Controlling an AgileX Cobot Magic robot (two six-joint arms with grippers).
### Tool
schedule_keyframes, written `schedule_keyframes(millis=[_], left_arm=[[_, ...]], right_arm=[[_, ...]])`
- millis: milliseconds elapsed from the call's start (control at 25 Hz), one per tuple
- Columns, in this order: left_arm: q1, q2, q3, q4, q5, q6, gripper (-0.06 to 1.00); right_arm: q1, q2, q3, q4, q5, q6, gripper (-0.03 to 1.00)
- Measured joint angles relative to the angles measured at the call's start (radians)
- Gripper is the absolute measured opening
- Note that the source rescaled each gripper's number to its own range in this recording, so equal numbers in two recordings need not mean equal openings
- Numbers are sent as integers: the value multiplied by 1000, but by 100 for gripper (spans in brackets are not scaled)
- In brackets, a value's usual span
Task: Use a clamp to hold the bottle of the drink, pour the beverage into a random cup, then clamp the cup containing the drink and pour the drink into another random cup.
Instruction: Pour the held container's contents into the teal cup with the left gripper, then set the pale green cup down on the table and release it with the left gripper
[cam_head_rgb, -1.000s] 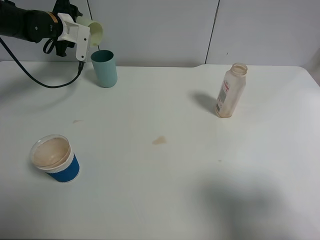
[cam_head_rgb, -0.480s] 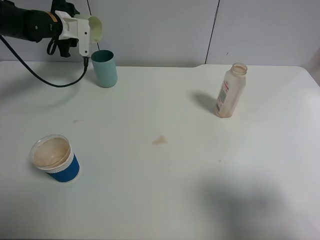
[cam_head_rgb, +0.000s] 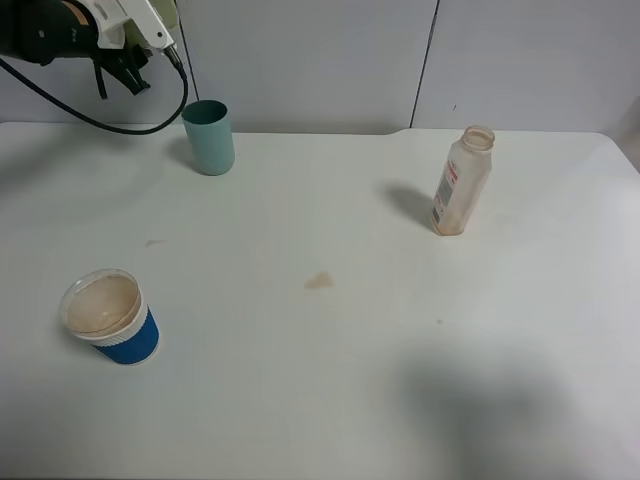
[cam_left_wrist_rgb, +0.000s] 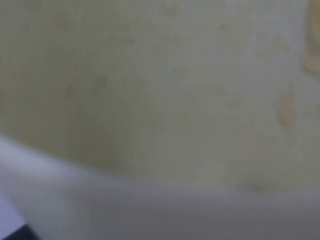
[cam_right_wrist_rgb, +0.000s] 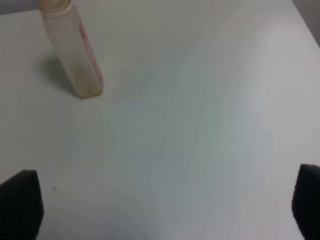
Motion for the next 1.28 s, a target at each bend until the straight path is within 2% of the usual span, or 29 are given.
schedule_keyframes(millis=[120,200,360,880,1280], left_arm=[[22,-2,0,25,53,-106,2],[31,-2,0,30,69,-140,2],[63,-11,67,36,59,-238,2],[95,-42,302,-32,-141,-273,2],[95,-43,426,-75,-235,-319,2]], right_arm=[[0,0,0,0,0,0,100],[0,0,0,0,0,0,100],[0,0,0,0,0,0,100],[0,0,0,0,0,0,100],[0,0,0,0,0,0,100]])
